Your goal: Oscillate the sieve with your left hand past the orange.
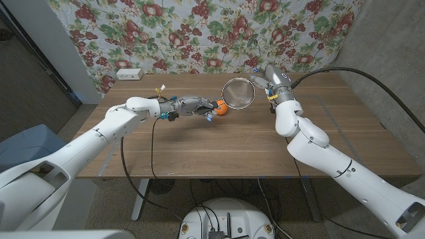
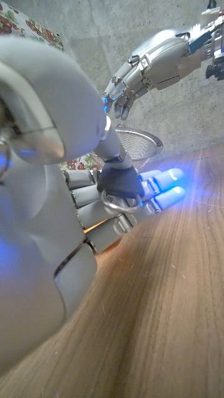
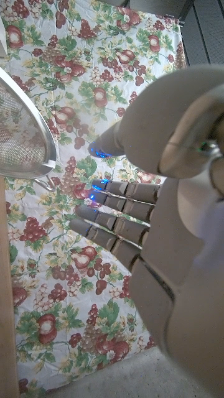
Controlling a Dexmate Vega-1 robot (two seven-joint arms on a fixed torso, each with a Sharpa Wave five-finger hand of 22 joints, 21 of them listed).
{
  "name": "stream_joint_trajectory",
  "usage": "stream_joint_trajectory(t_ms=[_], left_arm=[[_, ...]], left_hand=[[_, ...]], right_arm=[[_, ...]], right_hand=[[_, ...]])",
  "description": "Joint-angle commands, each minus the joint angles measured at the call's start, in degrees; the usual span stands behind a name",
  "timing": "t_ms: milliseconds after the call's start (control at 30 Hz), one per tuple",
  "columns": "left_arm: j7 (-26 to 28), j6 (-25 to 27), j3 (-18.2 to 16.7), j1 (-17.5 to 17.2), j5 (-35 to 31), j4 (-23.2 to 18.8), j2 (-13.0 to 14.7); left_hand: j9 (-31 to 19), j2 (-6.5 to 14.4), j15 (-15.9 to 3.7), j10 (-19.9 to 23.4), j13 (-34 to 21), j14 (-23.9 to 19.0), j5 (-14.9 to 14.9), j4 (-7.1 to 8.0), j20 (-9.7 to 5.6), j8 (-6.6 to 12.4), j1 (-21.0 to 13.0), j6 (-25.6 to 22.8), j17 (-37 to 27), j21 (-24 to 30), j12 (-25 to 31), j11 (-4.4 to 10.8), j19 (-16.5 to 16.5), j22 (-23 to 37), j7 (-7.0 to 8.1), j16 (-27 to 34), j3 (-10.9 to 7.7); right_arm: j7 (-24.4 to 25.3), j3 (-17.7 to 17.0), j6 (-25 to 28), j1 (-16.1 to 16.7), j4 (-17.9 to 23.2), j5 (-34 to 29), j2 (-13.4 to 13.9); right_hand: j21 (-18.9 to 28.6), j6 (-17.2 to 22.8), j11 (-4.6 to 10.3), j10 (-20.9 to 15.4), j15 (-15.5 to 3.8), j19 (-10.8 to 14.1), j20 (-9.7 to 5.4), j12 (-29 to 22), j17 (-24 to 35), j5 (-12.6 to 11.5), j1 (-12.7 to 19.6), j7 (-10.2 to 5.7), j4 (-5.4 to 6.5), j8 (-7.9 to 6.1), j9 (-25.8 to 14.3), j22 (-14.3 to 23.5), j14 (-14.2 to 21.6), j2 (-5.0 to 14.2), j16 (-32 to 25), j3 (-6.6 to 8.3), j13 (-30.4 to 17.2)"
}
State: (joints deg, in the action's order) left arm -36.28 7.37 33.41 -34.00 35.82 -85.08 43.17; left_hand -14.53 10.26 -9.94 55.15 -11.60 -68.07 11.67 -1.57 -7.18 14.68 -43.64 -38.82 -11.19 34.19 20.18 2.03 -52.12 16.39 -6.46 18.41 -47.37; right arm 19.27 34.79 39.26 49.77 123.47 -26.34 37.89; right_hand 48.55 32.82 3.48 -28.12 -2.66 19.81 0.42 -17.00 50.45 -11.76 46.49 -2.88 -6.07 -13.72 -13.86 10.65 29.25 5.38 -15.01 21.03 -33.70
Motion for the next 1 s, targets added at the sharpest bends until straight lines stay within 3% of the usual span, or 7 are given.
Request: stream_joint_trajectory(t_ms=[33, 567, 1000], left_arm=[[0.54, -0.59, -0.97, -0.63, 1.46, 0.65, -0.54], [3.94, 0.13, -2.67, -2.93, 3.77, -0.81, -0.61], [7.14, -0.40, -4.85, -5.97, 6.13, -3.06, -0.10]], left_hand=[[-0.27, 1.74, -3.23, 2.32, -0.07, -3.60, -0.09, 1.59, -1.39, 0.50, -2.20, -4.95, -0.08, 0.63, 0.40, 1.62, -0.51, 0.20, -4.66, -0.06, -2.16], [-0.75, 1.72, -3.16, 2.92, -0.04, -4.32, -0.32, 1.37, -1.24, 0.62, -2.45, -5.66, -0.09, 1.32, 0.46, 1.06, -0.59, 0.32, -4.84, 0.04, -2.25], [-1.16, 1.70, -3.11, 3.34, 0.00, -5.06, -0.55, 1.19, -1.09, 0.63, -2.62, -6.11, -0.10, 2.09, 0.41, 0.64, -1.01, 0.40, -4.91, 0.17, -2.31]], right_arm=[[3.70, -2.18, -3.99, 1.42, -1.39, 3.31, -0.35], [9.52, -8.23, -16.88, 4.15, -7.05, 13.50, -2.75], [10.68, -11.62, -25.88, 5.42, -11.89, 21.48, -3.96]], right_hand=[[-0.07, -0.09, -0.04, 0.18, -2.95, -0.32, -0.06, 0.31, -0.36, -0.41, -1.05, 0.25, 0.10, 0.22, -0.10, 0.10, -0.56, 0.13, 0.33, -0.04, 0.08], [-0.19, 0.57, -1.25, -0.57, -2.31, -0.85, -0.37, 1.27, -2.23, -1.06, -4.03, 1.43, 1.11, 0.27, 0.25, 0.01, -1.07, 1.40, 1.09, -0.34, 0.95], [-0.40, 1.29, -1.93, -0.73, -1.69, -1.40, -0.80, 2.00, -3.15, -1.50, -5.89, 2.30, 1.51, 0.22, 0.44, -0.04, -1.45, 1.92, 1.32, -0.67, 1.51]])
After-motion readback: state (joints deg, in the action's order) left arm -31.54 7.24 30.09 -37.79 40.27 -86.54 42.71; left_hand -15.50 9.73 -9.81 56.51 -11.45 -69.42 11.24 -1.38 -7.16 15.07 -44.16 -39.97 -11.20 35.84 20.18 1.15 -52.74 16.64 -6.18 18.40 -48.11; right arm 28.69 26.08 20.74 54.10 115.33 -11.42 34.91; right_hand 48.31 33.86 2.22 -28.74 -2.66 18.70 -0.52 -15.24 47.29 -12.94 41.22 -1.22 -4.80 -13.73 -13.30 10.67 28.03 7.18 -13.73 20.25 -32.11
